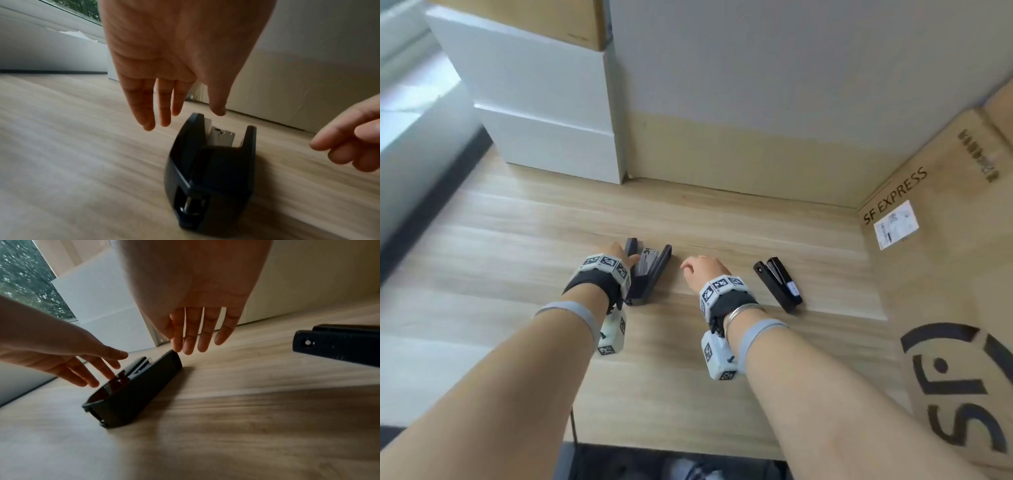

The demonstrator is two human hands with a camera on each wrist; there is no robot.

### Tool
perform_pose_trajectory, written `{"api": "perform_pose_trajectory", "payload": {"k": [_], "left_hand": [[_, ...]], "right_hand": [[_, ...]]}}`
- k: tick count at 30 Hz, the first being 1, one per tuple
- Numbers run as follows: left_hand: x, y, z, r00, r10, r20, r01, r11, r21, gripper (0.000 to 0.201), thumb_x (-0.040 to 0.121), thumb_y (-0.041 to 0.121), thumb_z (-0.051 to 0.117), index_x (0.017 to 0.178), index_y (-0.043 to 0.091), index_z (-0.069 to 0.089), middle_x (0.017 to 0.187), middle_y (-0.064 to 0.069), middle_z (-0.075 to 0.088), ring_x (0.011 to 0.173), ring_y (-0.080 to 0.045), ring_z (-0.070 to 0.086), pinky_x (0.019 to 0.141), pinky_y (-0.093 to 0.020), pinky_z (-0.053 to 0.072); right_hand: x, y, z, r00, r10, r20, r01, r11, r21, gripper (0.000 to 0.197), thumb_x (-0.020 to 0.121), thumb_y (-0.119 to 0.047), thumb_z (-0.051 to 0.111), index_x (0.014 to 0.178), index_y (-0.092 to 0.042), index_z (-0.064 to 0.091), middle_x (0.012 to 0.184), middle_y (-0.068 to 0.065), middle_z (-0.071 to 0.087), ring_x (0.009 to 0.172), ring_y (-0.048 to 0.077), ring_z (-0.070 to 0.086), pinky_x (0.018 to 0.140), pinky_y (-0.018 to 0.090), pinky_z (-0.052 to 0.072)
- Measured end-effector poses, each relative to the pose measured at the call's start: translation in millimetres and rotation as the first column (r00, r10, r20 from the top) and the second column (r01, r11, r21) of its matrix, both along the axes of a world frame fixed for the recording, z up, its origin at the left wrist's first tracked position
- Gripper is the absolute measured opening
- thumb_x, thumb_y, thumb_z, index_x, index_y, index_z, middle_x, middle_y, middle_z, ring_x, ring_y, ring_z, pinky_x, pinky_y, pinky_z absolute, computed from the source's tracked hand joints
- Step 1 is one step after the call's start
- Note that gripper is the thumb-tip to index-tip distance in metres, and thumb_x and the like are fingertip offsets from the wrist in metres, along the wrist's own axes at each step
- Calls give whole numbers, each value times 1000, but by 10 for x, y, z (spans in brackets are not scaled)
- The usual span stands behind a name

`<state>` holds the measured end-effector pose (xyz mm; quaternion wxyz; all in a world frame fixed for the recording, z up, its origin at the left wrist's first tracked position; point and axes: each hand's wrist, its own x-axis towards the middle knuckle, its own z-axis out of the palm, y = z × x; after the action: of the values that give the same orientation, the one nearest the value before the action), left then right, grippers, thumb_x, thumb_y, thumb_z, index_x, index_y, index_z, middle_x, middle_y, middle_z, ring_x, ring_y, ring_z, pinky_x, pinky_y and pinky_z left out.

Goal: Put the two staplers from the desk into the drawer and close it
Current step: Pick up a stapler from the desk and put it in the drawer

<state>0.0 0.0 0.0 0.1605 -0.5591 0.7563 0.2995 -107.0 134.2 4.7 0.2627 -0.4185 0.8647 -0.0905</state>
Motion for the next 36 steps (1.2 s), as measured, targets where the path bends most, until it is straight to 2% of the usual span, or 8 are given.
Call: {"api": "perform_pose_trajectory", "payload": {"k": [4, 9, 12, 17, 24, 27, 30, 36], "left_hand": [[-51, -42, -188, 998, -17, 63, 16, 1000, 17, 43, 88, 45, 52, 89, 2, 53, 60, -8, 47, 77, -29, 52, 68, -33, 39], [-133, -65, -310, 996, -31, 83, 32, 999, -18, 51, 88, 41, 51, 112, -4, 60, 113, -21, 61, 97, -36, 62, 76, -38, 48], [-184, -48, -299, 999, 22, 41, -21, 1000, -9, 45, 88, 31, 52, 115, -5, 58, 112, -23, 65, 101, -37, 64, 72, -35, 45], [-236, 14, -241, 990, 140, -30, -141, 990, -32, 51, 91, 29, 51, 127, -5, 41, 121, -24, 59, 112, -39, 59, 86, -43, 47], [-63, 21, -315, 948, 243, -207, -239, 970, 44, 38, 85, 33, 59, 96, 7, 32, 98, -20, 58, 92, -34, 61, 72, -37, 42], [-38, 56, -322, 957, 179, -229, -176, 984, 31, 36, 83, 30, 63, 101, 3, 45, 109, -23, 62, 88, -32, 57, 72, -33, 41], [-6, 79, -287, 967, 141, -210, -136, 990, 36, 48, 79, 28, 67, 115, -1, 53, 96, -15, 60, 87, -30, 56, 72, -31, 41], [330, 79, -139, 967, 110, -231, -112, 994, 6, 49, 73, 26, 72, 113, 3, 55, 93, -7, 57, 84, -23, 53, 78, -33, 46]], "right_hand": [[-66, -15, -134, 1000, 5, 9, -6, 998, 62, 36, 98, -18, 36, 122, -20, 62, 129, 6, 63, 116, 29, 58, 92, 33, 48], [-179, -39, -252, 1000, 21, 18, -23, 995, 93, 36, 98, -17, 36, 122, -18, 62, 128, 7, 63, 115, 30, 58, 92, 34, 49], [-229, -40, -303, 999, 29, 29, -32, 992, 119, 35, 96, -13, 38, 118, -17, 64, 124, 8, 65, 111, 30, 61, 89, 34, 52], [-320, -34, -345, 998, 37, 45, -44, 987, 153, 34, 96, -13, 39, 118, -18, 64, 124, 8, 66, 111, 30, 61, 89, 34, 52], [-340, -25, -371, 996, 84, 32, -88, 978, 191, 35, 94, -11, 38, 117, -14, 65, 120, 11, 67, 108, 32, 63, 88, 36, 53], [-307, -17, -397, 995, 99, 24, -102, 973, 205, 35, 94, -11, 38, 116, -14, 65, 119, 12, 67, 107, 33, 63, 87, 36, 53], [-261, -16, -395, 995, 103, 16, -104, 971, 214, 34, 95, -12, 39, 116, -14, 65, 120, 11, 67, 108, 32, 63, 89, 35, 53], [-39, -69, -330, 992, 124, -10, -120, 972, 200, 33, 96, -14, 40, 118, -15, 64, 122, 10, 66, 111, 31, 62, 91, 35, 51]]}}
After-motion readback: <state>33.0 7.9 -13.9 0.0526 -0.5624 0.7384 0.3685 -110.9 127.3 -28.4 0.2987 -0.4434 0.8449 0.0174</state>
